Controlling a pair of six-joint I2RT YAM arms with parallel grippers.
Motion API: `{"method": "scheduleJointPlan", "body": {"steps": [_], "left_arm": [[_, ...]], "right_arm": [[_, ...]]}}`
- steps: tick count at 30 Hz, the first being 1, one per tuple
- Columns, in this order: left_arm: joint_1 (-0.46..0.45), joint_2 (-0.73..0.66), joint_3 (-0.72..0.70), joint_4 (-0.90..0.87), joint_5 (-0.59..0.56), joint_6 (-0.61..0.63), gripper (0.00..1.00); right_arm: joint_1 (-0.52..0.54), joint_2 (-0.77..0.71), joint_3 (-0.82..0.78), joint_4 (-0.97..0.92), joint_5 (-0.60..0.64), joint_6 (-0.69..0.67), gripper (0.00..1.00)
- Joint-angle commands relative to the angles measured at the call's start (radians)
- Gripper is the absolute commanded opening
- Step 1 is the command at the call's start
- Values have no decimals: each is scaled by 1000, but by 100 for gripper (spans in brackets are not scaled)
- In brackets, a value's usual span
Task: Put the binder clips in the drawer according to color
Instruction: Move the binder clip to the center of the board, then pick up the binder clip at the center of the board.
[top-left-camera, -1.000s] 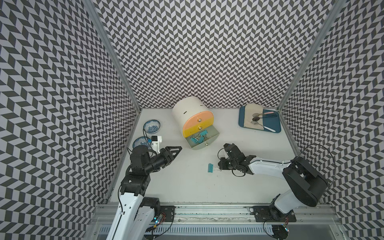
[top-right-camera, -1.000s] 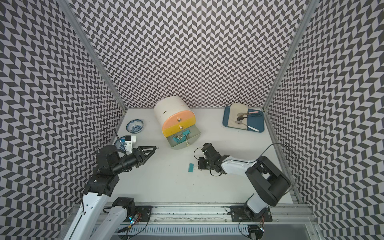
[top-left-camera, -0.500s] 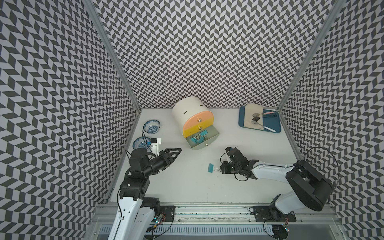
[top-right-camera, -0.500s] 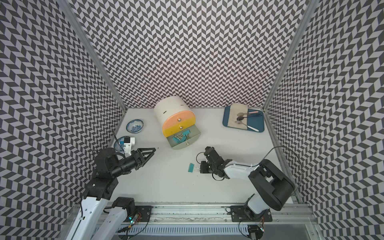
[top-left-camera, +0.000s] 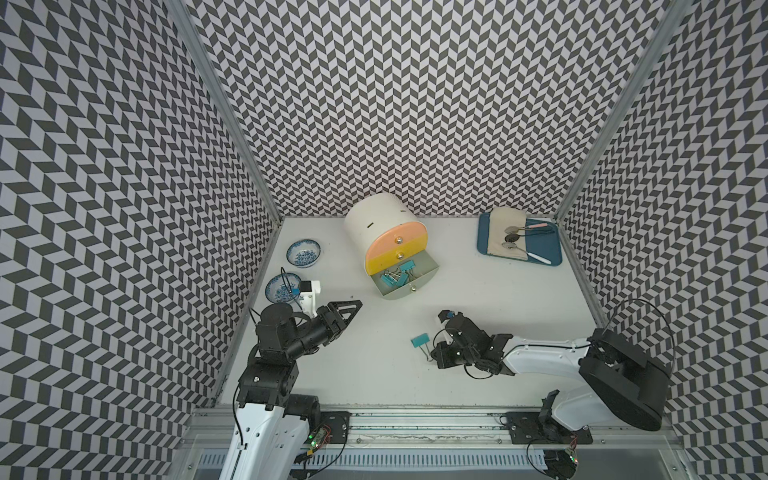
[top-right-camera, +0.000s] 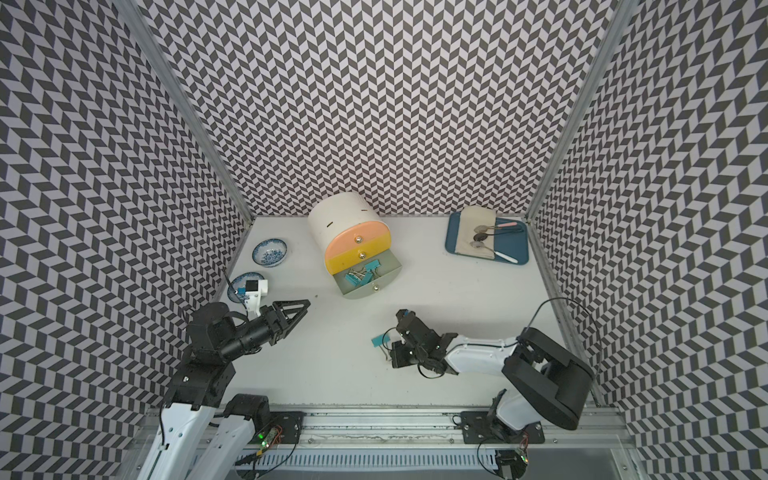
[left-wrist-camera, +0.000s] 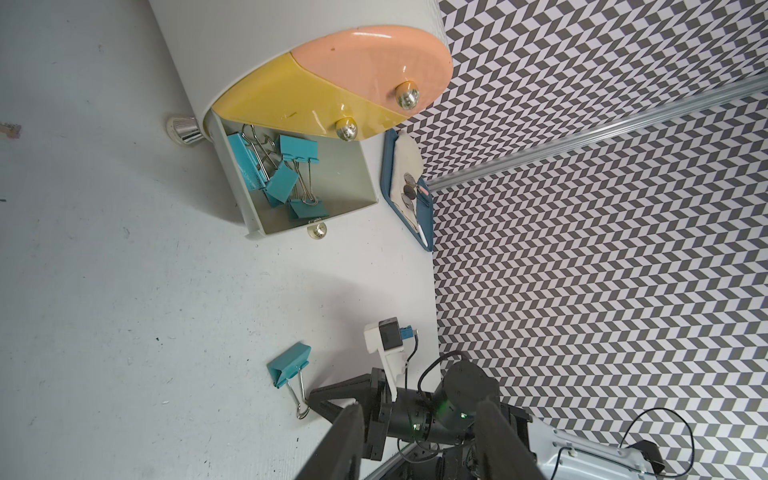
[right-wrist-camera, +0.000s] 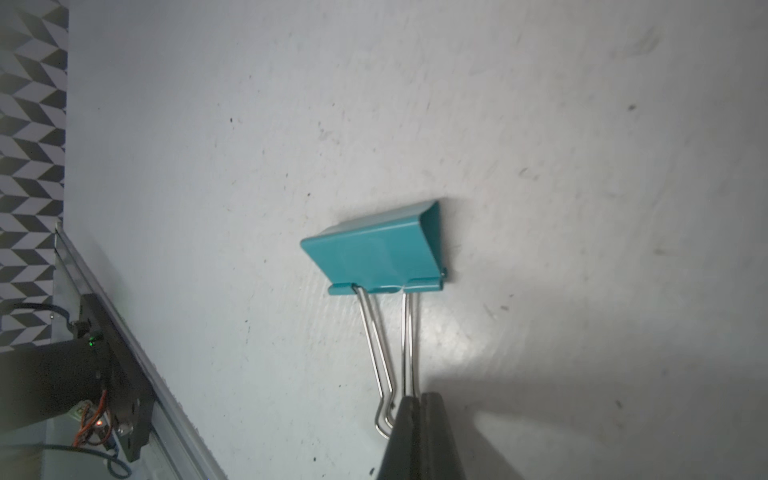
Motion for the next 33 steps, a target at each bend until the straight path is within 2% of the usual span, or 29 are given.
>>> {"method": "scheduleJointPlan", "body": {"steps": [1, 5, 8, 9, 14, 19, 26, 33], "left_arm": [[7, -9, -5, -11, -12, -3, 48], [6, -10, -4, -5, -16, -6, 48], [6, -5, -5, 4, -18, -6, 48], [6, -2, -5, 7, -19, -7, 48], [6, 15, -7, 28, -23, -9, 48], [6, 25, -10, 44, -29, -11, 48], [6, 44, -11, 61, -24, -6, 48], [6, 52, -12, 66, -16, -1, 48]], "right_arm": [[43, 2, 1, -77, 23, 1, 0], [57, -26, 56, -137, 70, -28, 0], [58, -50, 114, -197, 117, -54, 11], [58, -53, 136, -215, 128, -64, 15], [58, -39, 230, -281, 176, -87, 49], [57, 8, 302, -330, 219, -101, 71], [58, 102, 375, -381, 244, -108, 82], [57, 203, 438, -395, 253, -81, 84]]}}
